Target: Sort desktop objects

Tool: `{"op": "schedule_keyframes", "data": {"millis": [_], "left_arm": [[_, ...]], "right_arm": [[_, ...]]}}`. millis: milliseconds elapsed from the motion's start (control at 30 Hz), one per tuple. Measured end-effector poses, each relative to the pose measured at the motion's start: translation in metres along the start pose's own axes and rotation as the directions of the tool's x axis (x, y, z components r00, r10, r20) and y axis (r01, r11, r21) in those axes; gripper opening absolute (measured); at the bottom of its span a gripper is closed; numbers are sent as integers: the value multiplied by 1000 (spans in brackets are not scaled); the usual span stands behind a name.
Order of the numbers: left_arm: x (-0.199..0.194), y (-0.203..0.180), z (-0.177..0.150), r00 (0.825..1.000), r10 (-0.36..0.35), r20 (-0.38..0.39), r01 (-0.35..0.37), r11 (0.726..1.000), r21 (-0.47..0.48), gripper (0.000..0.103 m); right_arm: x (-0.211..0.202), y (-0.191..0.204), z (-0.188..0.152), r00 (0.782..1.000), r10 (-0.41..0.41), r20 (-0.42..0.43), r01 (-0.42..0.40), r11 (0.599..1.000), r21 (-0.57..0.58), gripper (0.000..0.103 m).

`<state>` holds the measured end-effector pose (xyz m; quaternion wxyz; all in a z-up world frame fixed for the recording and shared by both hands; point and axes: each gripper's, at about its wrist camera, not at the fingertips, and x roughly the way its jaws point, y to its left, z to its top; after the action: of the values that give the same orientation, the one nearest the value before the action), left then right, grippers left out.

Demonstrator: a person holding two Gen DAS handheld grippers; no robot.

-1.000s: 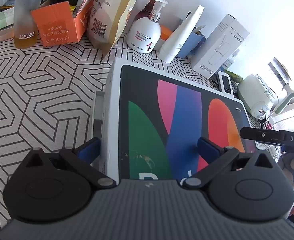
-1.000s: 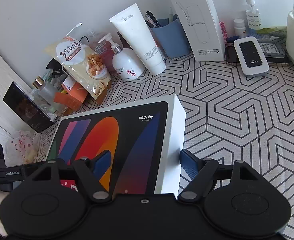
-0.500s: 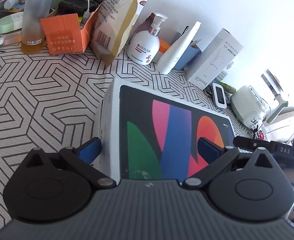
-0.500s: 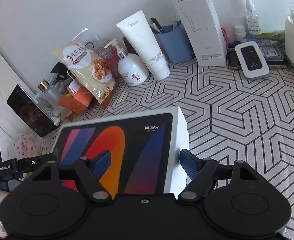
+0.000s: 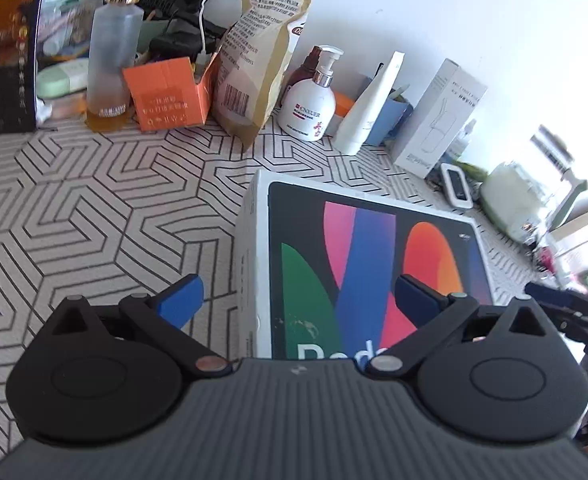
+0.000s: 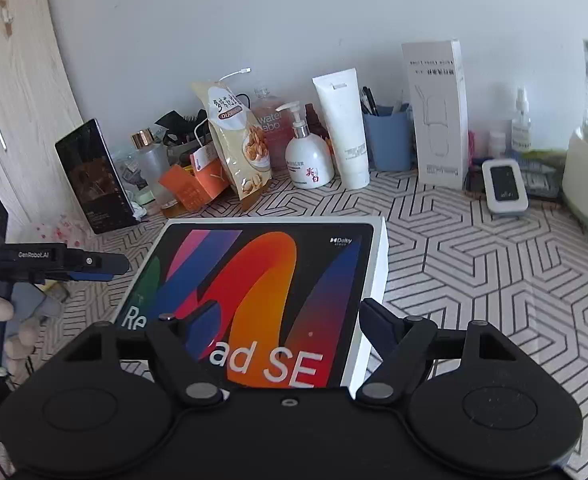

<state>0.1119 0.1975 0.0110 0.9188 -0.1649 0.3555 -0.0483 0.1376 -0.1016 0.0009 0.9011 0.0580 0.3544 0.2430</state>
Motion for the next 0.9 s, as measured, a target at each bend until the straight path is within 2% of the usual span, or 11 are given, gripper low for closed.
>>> {"op": "schedule_keyframes", "data": {"millis": [100, 167, 233, 367, 433, 500, 567, 633, 900], "left_arm": [[5, -2, -4, 993, 115, 22, -116, 992, 48, 103], [6, 1, -9, 992, 127, 21, -128, 990, 62, 103], [7, 7, -15, 994, 112, 4, -113, 992, 56, 103], [8, 11, -29, 998, 68, -18, -67, 996, 50, 103], [11, 11, -34, 999, -13, -33, 14, 1000, 20, 103], [15, 10, -37, 994, -102, -49, 101, 995, -21, 103], [18, 7, -38, 987, -150, -64, 147, 988, -48, 103], [17, -1, -37, 991, -124, -58, 123, 992, -12, 103], [18, -1, -27, 990, -135, -45, 132, 990, -52, 103]], "right_arm": [[-5, 4, -4, 1000, -6, 17, 6, 1000, -20, 81], [-8, 3, -8, 1000, -1, 17, 1, 1000, -20, 81], [-6, -7, -15, 1000, 19, -12, -19, 1000, 13, 81], [-8, -19, -32, 999, 34, -3, -34, 998, 59, 81], [-6, -22, -39, 997, 76, -7, -75, 993, 96, 81], [-5, -22, -40, 995, 96, -8, -94, 989, 113, 81], [-4, -22, -39, 994, 105, -5, -104, 987, 124, 80], [-4, -21, -37, 993, 115, -3, -113, 984, 134, 80], [-3, -19, -31, 988, 152, 9, -151, 973, 175, 80]]}}
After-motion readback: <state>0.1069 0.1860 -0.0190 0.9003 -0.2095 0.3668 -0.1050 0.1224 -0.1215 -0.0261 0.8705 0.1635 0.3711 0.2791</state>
